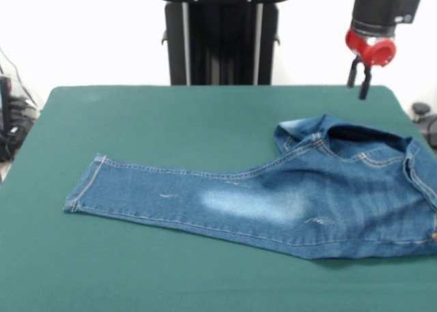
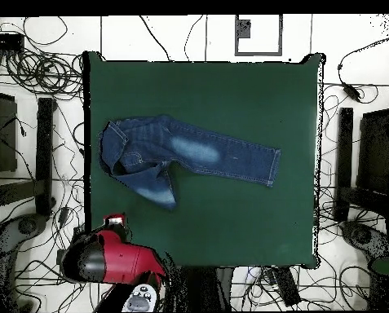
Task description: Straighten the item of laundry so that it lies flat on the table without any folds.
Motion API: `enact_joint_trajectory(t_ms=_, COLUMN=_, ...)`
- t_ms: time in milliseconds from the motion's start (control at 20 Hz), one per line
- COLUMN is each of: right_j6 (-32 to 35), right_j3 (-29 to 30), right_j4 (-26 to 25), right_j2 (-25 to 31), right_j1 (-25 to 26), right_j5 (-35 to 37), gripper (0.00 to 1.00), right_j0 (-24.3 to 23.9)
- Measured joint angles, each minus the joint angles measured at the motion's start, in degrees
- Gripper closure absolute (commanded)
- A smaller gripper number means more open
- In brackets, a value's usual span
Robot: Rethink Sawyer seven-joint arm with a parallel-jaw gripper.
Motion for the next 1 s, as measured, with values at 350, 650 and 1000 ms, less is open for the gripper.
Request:
enact_joint_trajectory(t_ms=350, right_j6=0.0, right_j3=0.0, right_j4=0.3, right_j2=1.4, right_j1=4.6, right_j5=-0.8, gripper=0.0, right_j0=-1.3)
enact_joint_trajectory(t_ms=650, right_j6=0.0, right_j3=0.0, right_j4=0.3, right_j2=2.0, right_j1=10.1, right_j5=-2.8, gripper=0.0, right_j0=-1.4)
enact_joint_trajectory(t_ms=1000, right_j6=0.0, right_j3=0.1, right_j4=0.3, right_j2=2.2, right_j1=10.5, right_j5=-4.0, gripper=0.0, right_j0=-1.5)
